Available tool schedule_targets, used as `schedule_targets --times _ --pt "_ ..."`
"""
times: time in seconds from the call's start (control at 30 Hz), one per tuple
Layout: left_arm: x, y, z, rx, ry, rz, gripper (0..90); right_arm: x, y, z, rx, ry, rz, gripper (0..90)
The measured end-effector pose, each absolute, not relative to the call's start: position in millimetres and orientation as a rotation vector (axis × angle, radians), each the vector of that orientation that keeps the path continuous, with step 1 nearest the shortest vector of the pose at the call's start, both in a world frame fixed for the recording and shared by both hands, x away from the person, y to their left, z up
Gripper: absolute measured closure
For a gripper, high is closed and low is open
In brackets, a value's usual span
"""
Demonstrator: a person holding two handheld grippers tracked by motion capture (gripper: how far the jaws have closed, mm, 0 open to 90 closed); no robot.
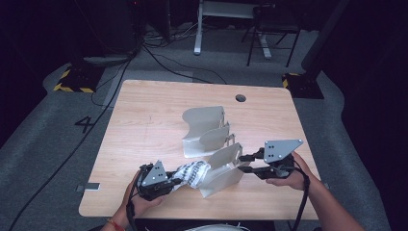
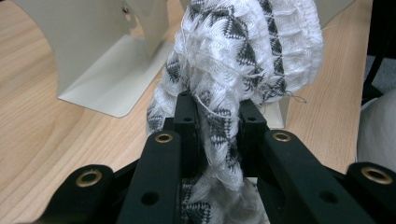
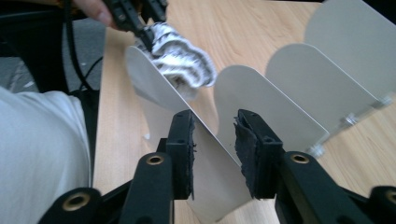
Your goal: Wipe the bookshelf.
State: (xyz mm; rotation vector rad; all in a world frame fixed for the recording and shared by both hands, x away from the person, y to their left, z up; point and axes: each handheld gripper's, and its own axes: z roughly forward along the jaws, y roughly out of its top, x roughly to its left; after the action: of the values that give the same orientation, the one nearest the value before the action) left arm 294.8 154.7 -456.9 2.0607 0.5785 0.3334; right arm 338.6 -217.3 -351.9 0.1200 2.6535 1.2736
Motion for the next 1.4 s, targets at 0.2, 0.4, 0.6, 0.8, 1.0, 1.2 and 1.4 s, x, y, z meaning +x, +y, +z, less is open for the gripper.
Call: schedule_targets --times 0.2,0.4,0.6,0.8,1.0,1.2,1.4 --pt "298 155 -457 2.064 0.581 0.357 74.8 347 -207 -350 0.064 2.717 1.264 78.2" --pt "295 162 -449 2.002 0.596 0.401 74.8 353 -197 -351 0.083 2.725 1.295 86.1" --pt "279 164 -437 1.899 0.552 0.443 74.7 356 -185 -354 0.102 2.718 1.327 89.1" --pt "270 149 -433 1.917 0.492 0.497 75.1 362 -174 -355 0.133 2.7 1.347 89.5" --pt "274 116 -439 2.008 0.399 0.547 75.7 366 -168 -358 0.146 2.684 1.375 89.8" --pt "289 72 -454 2.132 0.304 0.52 75.8 366 -165 -359 0.156 2.672 1.388 90.0" --pt "303 53 -475 2.23 0.271 0.457 75.9 364 -167 -361 0.206 2.664 1.348 82.6"
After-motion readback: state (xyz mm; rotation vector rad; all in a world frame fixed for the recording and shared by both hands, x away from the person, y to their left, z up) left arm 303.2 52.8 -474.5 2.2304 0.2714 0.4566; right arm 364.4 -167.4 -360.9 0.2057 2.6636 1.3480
